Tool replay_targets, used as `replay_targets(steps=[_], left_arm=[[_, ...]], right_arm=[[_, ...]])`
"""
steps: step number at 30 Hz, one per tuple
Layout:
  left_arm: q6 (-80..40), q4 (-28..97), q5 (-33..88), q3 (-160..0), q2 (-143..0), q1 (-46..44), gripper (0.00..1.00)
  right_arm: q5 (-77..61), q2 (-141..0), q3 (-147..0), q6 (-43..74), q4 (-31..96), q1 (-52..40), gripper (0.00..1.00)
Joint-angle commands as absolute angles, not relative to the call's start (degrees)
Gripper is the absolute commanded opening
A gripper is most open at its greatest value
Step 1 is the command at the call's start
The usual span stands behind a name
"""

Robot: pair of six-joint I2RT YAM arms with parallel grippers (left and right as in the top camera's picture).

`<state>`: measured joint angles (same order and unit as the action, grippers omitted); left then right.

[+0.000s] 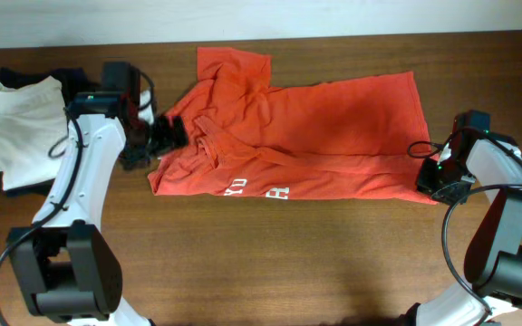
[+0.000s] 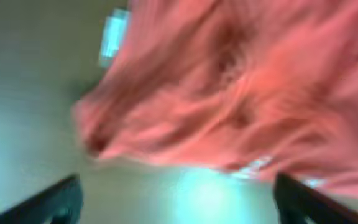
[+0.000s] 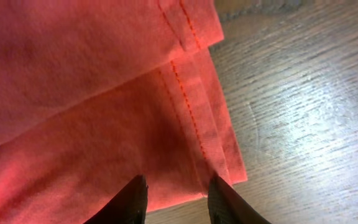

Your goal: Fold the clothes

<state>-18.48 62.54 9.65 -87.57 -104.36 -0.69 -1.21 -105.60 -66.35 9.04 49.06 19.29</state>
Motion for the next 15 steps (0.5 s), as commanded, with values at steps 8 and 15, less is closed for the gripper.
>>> replay_targets(steps=[8, 15], left_arm=[[-13.8, 39.9, 1.7, -66.2, -104.9, -0.6, 0.77], [-15.4, 38.6, -1.7, -65.6, -109.3, -0.5, 0.65]], right_arm=[[-1.3, -105.5, -66.0, 9.5, 49.2, 19.0, 0.36], [1.6, -105.5, -66.0, 9.4, 51.0, 19.2, 0.36]])
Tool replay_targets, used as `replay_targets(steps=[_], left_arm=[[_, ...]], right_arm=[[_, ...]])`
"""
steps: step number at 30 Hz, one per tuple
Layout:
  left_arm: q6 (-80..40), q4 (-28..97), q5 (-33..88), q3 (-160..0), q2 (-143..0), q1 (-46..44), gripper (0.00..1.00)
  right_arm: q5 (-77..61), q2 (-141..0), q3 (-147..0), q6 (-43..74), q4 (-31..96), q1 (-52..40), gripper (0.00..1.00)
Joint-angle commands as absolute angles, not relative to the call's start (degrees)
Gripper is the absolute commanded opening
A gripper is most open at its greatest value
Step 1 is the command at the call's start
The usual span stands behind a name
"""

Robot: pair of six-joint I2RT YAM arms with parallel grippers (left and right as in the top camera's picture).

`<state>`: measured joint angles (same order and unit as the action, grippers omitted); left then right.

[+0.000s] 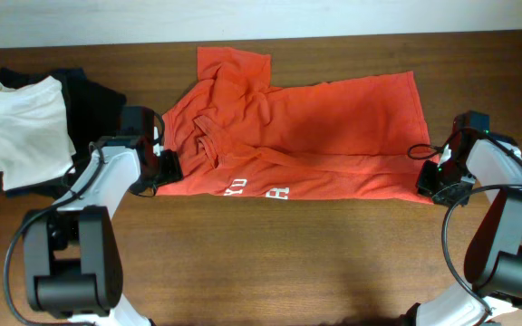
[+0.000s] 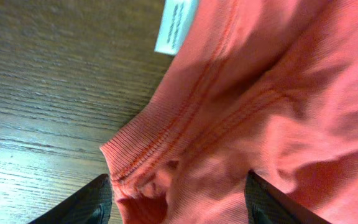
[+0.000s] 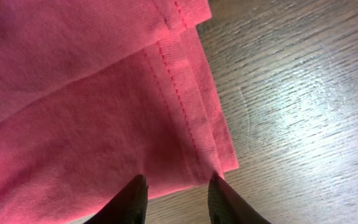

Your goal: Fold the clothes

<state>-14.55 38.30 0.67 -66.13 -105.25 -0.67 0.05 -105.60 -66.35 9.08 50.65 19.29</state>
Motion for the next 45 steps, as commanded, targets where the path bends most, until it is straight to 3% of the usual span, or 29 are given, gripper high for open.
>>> replay_targets(steps=[1, 6, 9, 12, 21, 31, 38, 40, 45], left_arm=[[-15.8, 39.0, -1.9, -65.6, -111.3, -0.3, 0.60], [-21.6, 45.5, -4.5, -65.6, -114.1, 3.7, 0.57], [-22.2, 51.4, -4.1, -65.6, -114.1, 7.9, 0.57], [-23.6, 57.4, -3.9, -65.6, -114.1, 10.8, 0.57], [-23.6, 59.0, -4.1, -65.6, -114.1, 11.0, 0.58], [-23.6, 57.7, -4.1, -65.6, -114.1, 11.0, 0.58], [-23.6, 57.7, -4.1, -65.6, -114.1, 11.0, 0.58], [-23.6, 57.7, -4.1, -65.6, -114.1, 11.0, 0.58], [-23.6, 57.7, -4.1, -65.6, -114.1, 11.0, 0.58]], right_arm=[[2.7, -105.5, -66.0, 9.4, 51.4, 19.2, 0.36], [9.1, -105.5, -66.0, 9.4, 53.3, 19.2, 0.36], [11.3, -105.5, -66.0, 9.4, 53.8, 19.5, 0.46], [11.1, -105.5, -66.0, 9.4, 54.9, 20.6, 0.47], [-14.3, -105.4, -78.2, -2.2, 59.7, 20.6, 0.51], [-14.6, -106.6, -70.6, -1.5, 47.1, 20.6, 0.49], [-14.4, -111.0, -70.6, -0.1, 44.9, 20.6, 0.44], [-14.4, -111.0, -70.6, -0.2, 44.7, 20.6, 0.37], [-14.4, -111.0, -70.6, -0.1, 44.5, 20.6, 0.04]])
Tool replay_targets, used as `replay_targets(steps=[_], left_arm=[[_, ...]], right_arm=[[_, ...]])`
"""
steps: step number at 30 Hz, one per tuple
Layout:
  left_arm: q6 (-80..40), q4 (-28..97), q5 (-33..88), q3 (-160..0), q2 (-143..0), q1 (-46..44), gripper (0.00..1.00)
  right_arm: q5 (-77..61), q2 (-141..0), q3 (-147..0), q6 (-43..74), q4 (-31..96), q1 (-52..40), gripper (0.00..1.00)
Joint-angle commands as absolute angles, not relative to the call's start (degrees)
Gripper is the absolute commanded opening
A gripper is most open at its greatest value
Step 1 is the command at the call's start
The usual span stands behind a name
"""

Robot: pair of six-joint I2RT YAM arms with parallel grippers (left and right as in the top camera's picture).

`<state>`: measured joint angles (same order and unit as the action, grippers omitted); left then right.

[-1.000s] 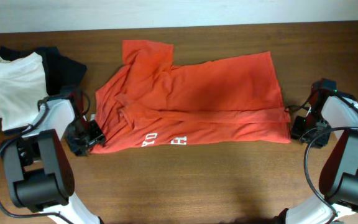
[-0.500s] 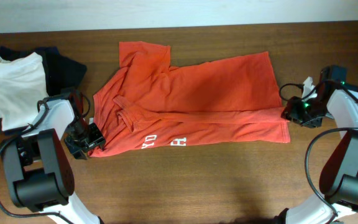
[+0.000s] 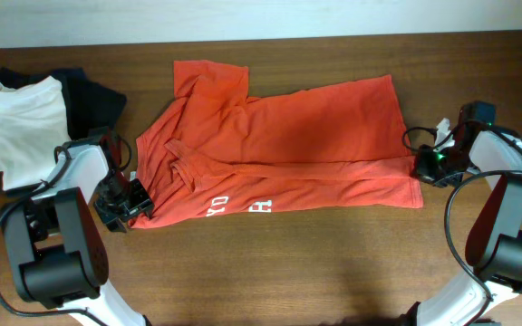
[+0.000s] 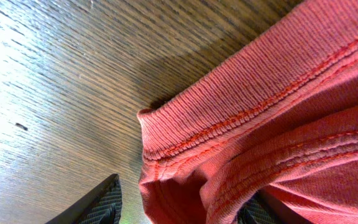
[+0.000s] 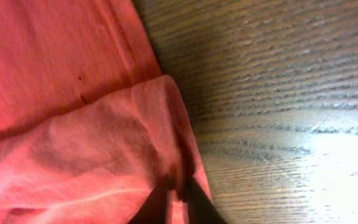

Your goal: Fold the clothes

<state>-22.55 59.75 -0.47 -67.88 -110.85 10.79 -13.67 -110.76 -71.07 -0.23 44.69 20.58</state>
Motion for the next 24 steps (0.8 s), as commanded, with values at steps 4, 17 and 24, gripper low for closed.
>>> replay_targets(steps=[4, 17, 24], left_arm=[[-23.6, 57.7, -4.1, -65.6, -114.1, 11.0, 0.58], [-23.6, 57.7, -3.9, -65.6, -114.1, 11.0, 0.58], [-23.6, 57.6, -3.9, -65.6, -114.1, 11.0, 0.58]], right_arm=[[-15.4, -110.5, -74.8, 0.1, 46.9, 20.6, 0.04], [-16.3, -110.7, -82.6, 7.8, 48.7, 20.6, 0.54], [-9.7, -110.7, -73.1, 4.3, 54.8, 20.6, 0.47]])
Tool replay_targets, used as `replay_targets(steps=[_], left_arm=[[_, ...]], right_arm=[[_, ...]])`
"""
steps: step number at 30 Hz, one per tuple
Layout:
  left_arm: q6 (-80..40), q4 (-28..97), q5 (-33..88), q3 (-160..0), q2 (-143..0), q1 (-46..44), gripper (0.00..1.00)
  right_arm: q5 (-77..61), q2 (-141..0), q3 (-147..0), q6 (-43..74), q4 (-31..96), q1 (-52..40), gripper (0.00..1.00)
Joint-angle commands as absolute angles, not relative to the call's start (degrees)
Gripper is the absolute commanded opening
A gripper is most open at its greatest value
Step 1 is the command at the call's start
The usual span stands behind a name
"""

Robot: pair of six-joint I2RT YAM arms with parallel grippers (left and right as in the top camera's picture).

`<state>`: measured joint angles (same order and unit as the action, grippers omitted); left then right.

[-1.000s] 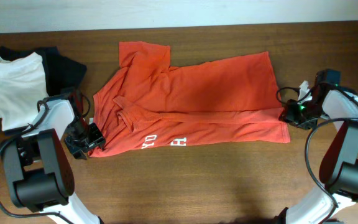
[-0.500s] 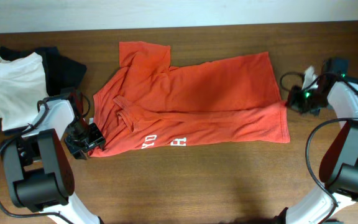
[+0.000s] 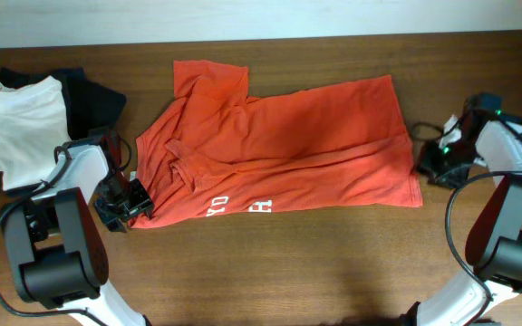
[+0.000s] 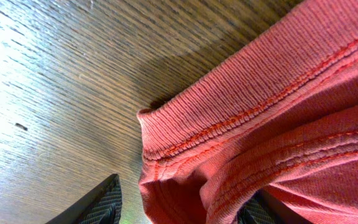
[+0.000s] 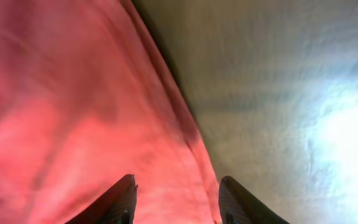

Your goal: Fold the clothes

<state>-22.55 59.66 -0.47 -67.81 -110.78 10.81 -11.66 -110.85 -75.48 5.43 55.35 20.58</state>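
Note:
An orange shirt (image 3: 279, 149) with white letters lies spread and creased across the middle of the table. My left gripper (image 3: 127, 201) sits at its front left corner. In the left wrist view, a thick ribbed fold of the shirt (image 4: 278, 112) fills the space between the fingers of the left gripper (image 4: 185, 208), which is shut on it. My right gripper (image 3: 424, 163) is at the shirt's right edge. The blurred right wrist view shows the right gripper (image 5: 176, 199) open, with the shirt's edge (image 5: 73, 112) lying beneath it.
A folded white cloth (image 3: 21, 127) lies on dark clothes (image 3: 84, 91) at the back left corner. Bare wooden table (image 3: 279, 263) stretches along the front. The table's far edge meets a pale wall just behind the shirt.
My right gripper has opened and let go of the shirt's right hem, and it now sits a little further right. The left gripper and the shirt have not moved.
At first my left gripper was open by the collar, and the right was open around the front right hem corner. Then the left had the shirt's front left corner between its fingers. Later the shirt lay further left with the right gripper shut on the hem, which it has now released.

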Motion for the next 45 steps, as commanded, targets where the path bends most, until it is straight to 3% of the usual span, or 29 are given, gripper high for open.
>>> replay_targets(steps=[1, 3, 5, 7, 9, 12, 17, 33, 37, 38, 40, 41, 43, 45], left_arm=[[-23.6, 57.6, -3.9, -65.6, -114.1, 11.0, 0.58], [-23.6, 57.6, -3.9, -65.6, -114.1, 11.0, 0.58], [-23.6, 57.6, -3.9, -65.6, -114.1, 11.0, 0.58], [-23.6, 57.6, -3.9, -65.6, -114.1, 11.0, 0.58], [-23.6, 57.6, -3.9, -65.6, -114.1, 11.0, 0.58], [-23.6, 57.6, -3.9, -65.6, -114.1, 11.0, 0.58], [-23.6, 60.0, -9.1, -65.6, -114.1, 11.0, 0.58], [-25.7, 71.7, -12.1, -65.6, -107.8, 11.0, 0.57], [-25.7, 71.5, -12.0, -65.7, -102.0, 11.0, 0.76], [-25.7, 71.4, -11.9, -66.0, -101.0, 11.0, 0.77], [-25.7, 71.4, -11.8, -68.0, -99.3, 11.0, 0.77], [-25.6, 71.4, -11.3, -70.2, -98.3, 10.8, 0.76], [-18.3, 68.5, -3.4, -75.8, -97.5, 9.3, 0.76], [-11.7, 62.2, 4.5, -79.7, -97.5, 6.2, 0.77]], right_arm=[[-9.7, -110.7, -72.2, 4.3, 54.3, 20.6, 0.47], [-9.7, -110.7, -71.2, 4.3, 54.2, 20.6, 0.46], [-10.0, -110.7, -70.9, 4.3, 54.8, 19.9, 0.36], [-9.8, -110.7, -70.6, 3.4, 55.4, 18.4, 0.34], [-8.2, -110.8, -69.8, 3.3, 55.3, 17.2, 0.17], [-3.3, -110.8, -68.6, 3.4, 55.5, 16.9, 0.04], [11.5, -110.7, -68.6, 10.5, 57.9, 17.7, 0.04], [11.2, -110.6, -68.8, 13.5, 68.3, 19.1, 0.04], [9.2, -109.1, -72.0, 14.2, 69.0, 19.5, 0.04], [7.7, -108.3, -73.8, 14.2, 69.4, 19.5, 0.04], [4.6, -107.0, -77.3, 14.0, 70.0, 19.5, 0.18], [3.3, -106.3, -80.0, 13.8, 71.2, 19.5, 0.52], [3.2, -106.2, -83.7, 13.8, 73.6, 19.5, 0.59], [3.2, -106.2, -86.2, 13.8, 75.8, 19.5, 0.59]])
